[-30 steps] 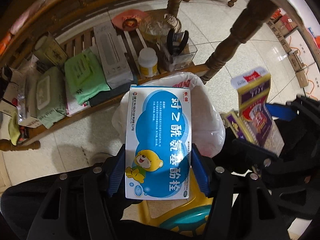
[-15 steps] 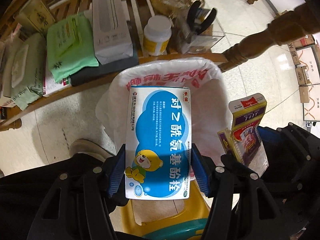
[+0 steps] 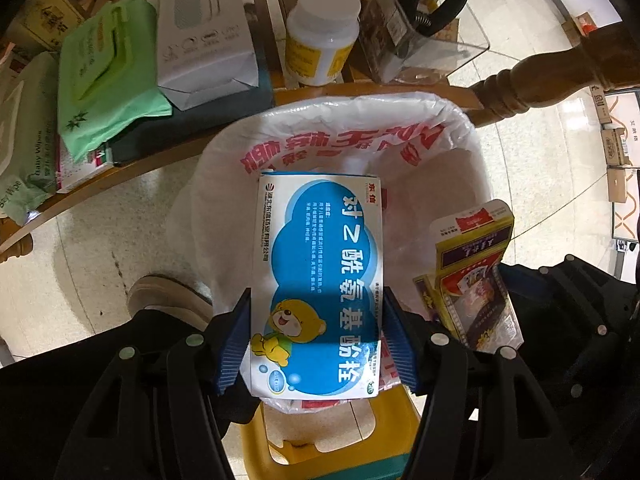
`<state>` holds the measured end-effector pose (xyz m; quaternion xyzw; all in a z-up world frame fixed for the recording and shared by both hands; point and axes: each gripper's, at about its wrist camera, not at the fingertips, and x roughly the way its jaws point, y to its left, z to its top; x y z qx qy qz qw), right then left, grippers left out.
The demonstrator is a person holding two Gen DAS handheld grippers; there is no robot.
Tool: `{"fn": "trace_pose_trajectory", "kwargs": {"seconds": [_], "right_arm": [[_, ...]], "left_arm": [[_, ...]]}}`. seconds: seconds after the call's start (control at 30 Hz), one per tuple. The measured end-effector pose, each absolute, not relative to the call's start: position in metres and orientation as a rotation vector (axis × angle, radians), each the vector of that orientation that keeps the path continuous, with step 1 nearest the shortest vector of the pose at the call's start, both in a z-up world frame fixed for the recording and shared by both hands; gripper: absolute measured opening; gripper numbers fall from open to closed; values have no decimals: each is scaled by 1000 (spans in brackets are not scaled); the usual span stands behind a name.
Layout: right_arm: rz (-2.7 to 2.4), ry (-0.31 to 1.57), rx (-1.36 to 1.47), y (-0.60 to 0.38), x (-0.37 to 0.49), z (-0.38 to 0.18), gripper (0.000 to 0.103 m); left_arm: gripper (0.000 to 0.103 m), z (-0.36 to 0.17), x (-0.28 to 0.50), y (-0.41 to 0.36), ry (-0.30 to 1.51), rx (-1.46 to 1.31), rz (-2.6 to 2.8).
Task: Collect trash
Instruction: 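Open the left tool over the bag while the right tool releases the card box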
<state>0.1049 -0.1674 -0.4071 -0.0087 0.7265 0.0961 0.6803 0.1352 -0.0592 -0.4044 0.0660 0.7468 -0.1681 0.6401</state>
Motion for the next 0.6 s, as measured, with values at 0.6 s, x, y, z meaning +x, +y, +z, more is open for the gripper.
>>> {"fn": "trace_pose_trajectory", "kwargs": {"seconds": [0.6], "right_arm": [[227, 1657, 8, -167, 113, -423, 71]], "left_arm": [[70, -426, 143, -61, 1744, 140, -373]]}}
